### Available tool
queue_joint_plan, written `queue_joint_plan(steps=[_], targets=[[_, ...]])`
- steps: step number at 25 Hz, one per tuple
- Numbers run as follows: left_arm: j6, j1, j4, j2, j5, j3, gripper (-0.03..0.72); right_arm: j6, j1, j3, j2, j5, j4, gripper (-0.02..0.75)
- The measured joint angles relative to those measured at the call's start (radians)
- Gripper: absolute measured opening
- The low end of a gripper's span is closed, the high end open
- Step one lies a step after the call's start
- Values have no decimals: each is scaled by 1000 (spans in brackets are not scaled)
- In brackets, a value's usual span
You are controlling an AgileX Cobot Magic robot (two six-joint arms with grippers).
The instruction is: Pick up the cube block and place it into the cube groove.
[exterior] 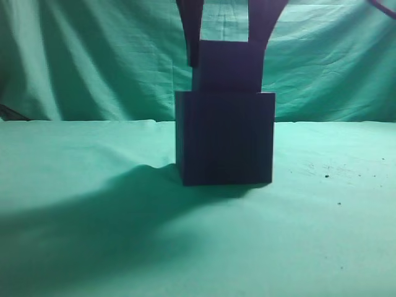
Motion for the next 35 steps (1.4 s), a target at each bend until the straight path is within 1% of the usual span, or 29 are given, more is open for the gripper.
queue_joint_plan(steps=[7, 16, 20, 21, 22, 26, 27, 29, 32, 35], targets=[[0, 0, 0, 0, 0, 0, 0, 30, 4, 19, 0, 0, -16, 419], [0, 0, 0, 0, 0, 0, 0, 18, 4, 19, 0, 0, -21, 419], [0, 0, 0, 0, 0, 0, 0, -14, 4, 19, 0, 0, -25, 587], [0, 0, 0, 0, 0, 0, 0, -26, 4, 11, 0, 2, -32, 612], [0, 0, 0, 0, 0, 0, 0, -29, 4, -4, 0, 3, -40, 598], [0, 0, 0, 0, 0, 0, 0, -61, 4, -84, -15, 3, -58, 598], [0, 0, 0, 0, 0, 0, 0, -70, 4, -100, -27, 3, -60, 526], [0, 0, 0, 0, 0, 0, 0, -97, 4, -122, -60, 6, -60, 452], [0, 0, 0, 0, 0, 0, 0, -132, 4, -123, -131, 10, -52, 311], [0, 0, 0, 0, 0, 0, 0, -155, 4, -119, -224, 16, -48, 130]])
